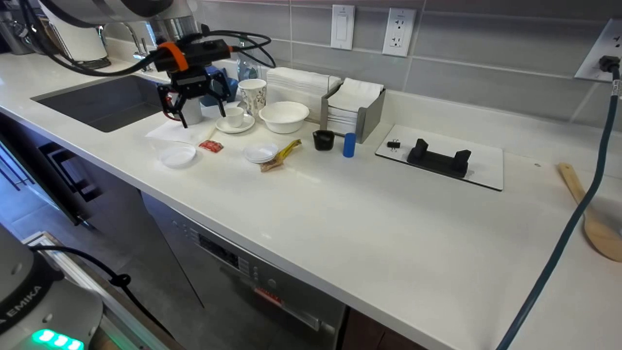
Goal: Pick up the upside down white paper cup lid on the left and move it to the right of the kitchen counter, pick up the red packet from the kitchen counter and put it in the first white paper cup lid to the right
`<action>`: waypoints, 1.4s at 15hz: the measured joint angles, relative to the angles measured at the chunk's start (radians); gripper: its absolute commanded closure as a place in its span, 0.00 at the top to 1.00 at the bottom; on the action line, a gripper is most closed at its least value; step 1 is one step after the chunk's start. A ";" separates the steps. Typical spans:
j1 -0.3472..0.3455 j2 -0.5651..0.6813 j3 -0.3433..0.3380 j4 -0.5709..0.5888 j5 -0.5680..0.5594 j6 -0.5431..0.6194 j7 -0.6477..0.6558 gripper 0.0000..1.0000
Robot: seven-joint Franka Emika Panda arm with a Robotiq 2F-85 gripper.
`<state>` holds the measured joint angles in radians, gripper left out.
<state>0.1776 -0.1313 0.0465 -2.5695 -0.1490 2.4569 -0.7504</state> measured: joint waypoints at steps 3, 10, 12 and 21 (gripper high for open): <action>0.000 0.073 0.000 -0.004 0.034 0.121 -0.094 1.00; -0.010 0.207 0.037 0.001 0.158 0.244 -0.266 0.50; -0.018 0.230 0.051 0.008 0.156 0.258 -0.274 0.46; -0.059 0.259 0.093 0.014 0.154 0.333 -0.317 0.67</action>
<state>0.1183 0.1279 0.1400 -2.5559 0.0054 2.7902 -1.0673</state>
